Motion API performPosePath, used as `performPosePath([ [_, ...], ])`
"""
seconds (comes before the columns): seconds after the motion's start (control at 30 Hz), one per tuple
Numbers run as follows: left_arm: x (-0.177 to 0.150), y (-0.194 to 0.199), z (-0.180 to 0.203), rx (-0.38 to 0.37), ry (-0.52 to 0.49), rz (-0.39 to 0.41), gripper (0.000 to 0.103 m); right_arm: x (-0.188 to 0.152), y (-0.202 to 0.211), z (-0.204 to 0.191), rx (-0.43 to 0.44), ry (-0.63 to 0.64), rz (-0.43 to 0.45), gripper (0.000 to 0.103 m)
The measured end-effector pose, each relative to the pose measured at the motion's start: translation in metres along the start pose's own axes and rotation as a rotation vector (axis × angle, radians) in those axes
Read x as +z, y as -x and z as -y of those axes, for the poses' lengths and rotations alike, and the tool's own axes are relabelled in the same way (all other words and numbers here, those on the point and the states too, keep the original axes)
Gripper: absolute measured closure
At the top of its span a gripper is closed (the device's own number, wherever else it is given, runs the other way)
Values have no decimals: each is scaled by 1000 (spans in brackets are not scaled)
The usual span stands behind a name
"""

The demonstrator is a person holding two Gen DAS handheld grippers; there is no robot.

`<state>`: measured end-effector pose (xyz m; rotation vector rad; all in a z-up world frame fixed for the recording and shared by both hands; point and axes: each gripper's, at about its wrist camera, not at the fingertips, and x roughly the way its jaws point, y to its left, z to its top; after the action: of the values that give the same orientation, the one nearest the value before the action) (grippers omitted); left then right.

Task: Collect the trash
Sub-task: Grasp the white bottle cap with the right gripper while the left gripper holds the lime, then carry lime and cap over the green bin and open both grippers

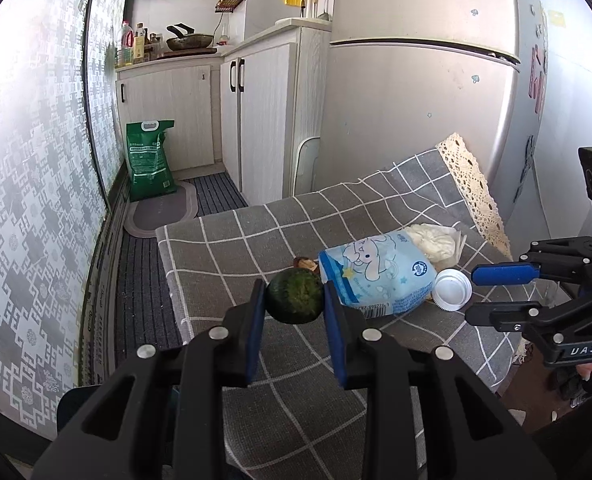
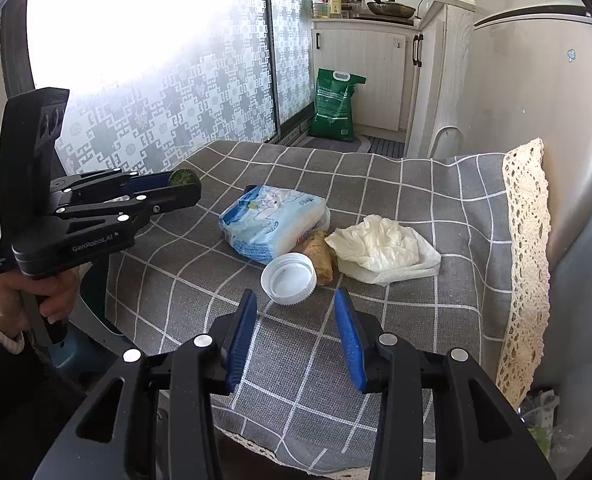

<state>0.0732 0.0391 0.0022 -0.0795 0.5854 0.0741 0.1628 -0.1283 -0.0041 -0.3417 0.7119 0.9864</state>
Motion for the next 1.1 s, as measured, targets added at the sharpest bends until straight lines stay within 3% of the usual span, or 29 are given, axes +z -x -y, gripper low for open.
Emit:
performPosePath([
  [0.43, -6, 23, -20, -13, 26, 22, 72, 12, -20, -14, -100, 31, -25, 60],
  [0.53, -8, 28, -26, -13, 33, 27, 72, 15, -25, -17, -126, 32, -40, 71],
  [0.63, -10, 33, -32, -1, 39, 29, 72, 18, -27, -20, -144, 33, -49, 72],
  [0.9, -18, 47, -52, 16, 62, 32, 72, 36, -10, -39, -153, 62, 6, 72],
  [1.1, -34, 50, -71, 62, 90, -5, 72, 47, -12, -63, -112, 92, 21, 72],
])
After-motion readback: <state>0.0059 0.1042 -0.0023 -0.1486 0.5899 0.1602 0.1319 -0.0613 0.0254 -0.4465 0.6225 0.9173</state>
